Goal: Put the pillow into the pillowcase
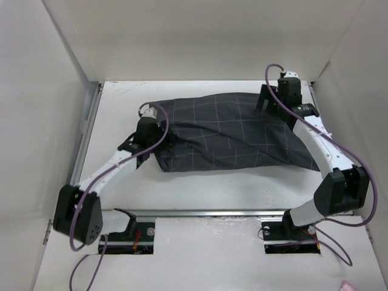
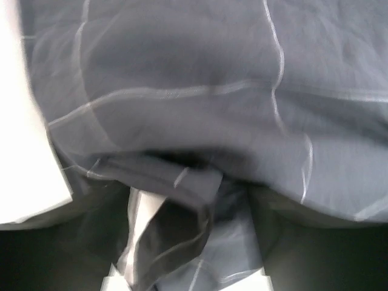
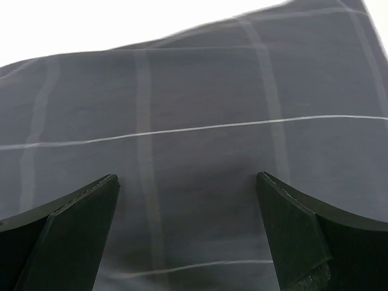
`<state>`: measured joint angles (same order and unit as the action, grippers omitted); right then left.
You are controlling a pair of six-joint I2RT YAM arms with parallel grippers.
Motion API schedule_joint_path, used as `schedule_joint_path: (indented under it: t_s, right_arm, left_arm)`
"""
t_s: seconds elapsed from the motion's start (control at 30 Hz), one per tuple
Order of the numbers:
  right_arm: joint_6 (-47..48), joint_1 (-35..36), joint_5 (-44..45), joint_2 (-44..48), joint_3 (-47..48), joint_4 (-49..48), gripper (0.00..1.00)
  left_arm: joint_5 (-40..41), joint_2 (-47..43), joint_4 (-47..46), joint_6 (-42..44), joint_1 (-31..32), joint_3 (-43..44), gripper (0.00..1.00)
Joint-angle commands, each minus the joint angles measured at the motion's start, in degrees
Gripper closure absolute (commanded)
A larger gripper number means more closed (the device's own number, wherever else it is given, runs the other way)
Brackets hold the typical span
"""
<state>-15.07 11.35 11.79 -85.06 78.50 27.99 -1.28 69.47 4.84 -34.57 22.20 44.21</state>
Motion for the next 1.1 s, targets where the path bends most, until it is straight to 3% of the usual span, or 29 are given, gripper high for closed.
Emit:
schedule_joint_path:
  t_s: [0.0,0.1,0.13,0.37,0.53,0.77,0.97,1.07]
  right_arm:
    - [-2.6,-3.8,-2.5,0.1,-0.7,-4.2,0.00]
    - [-2.6,-5.3,-6.1,-2.6,-1.2,-7.6,0.00]
    - [-2.6,-5.9,-6.6,-4.6,-1.2,-8.6,0.00]
    - [0.2,-5.9,-7.7,-15.2,8.9,-17.1,0.00]
    - [0.2,-5.9,-8.4,-18.7,12.4,-17.0,0.00]
    - [-0.9,-6.4,-6.0,-16.9,7.1,-16.5,0.00]
    - [-3.9,-7.0,-6.0,-16.4,6.1,-14.0,0.00]
    - [-5.6,-8.3,-7.7,-17.1,6.1,-13.3,0.00]
  left_arm:
    - [2.0,6.1,-2.1,3.8,0.3,7.8,0.46]
    - [2.6,12.2,-3.0,5.8,0.3,11.3,0.97]
    - [2.6,14.6,-3.5,5.8,0.3,13.8,1.00]
    - [2.6,22.8,-3.5,10.7,-2.4,30.8,1.00]
    - [3.9,20.7,1.3,12.3,-4.3,31.9,1.00]
    - [3.8,4.4,6.2,8.6,-5.6,17.4,0.97]
    - [-1.5,-13.3,9.4,-0.9,-5.6,0.9,1.00]
    - [-2.4,-18.0,11.5,-6.0,-5.6,-8.2,1.00]
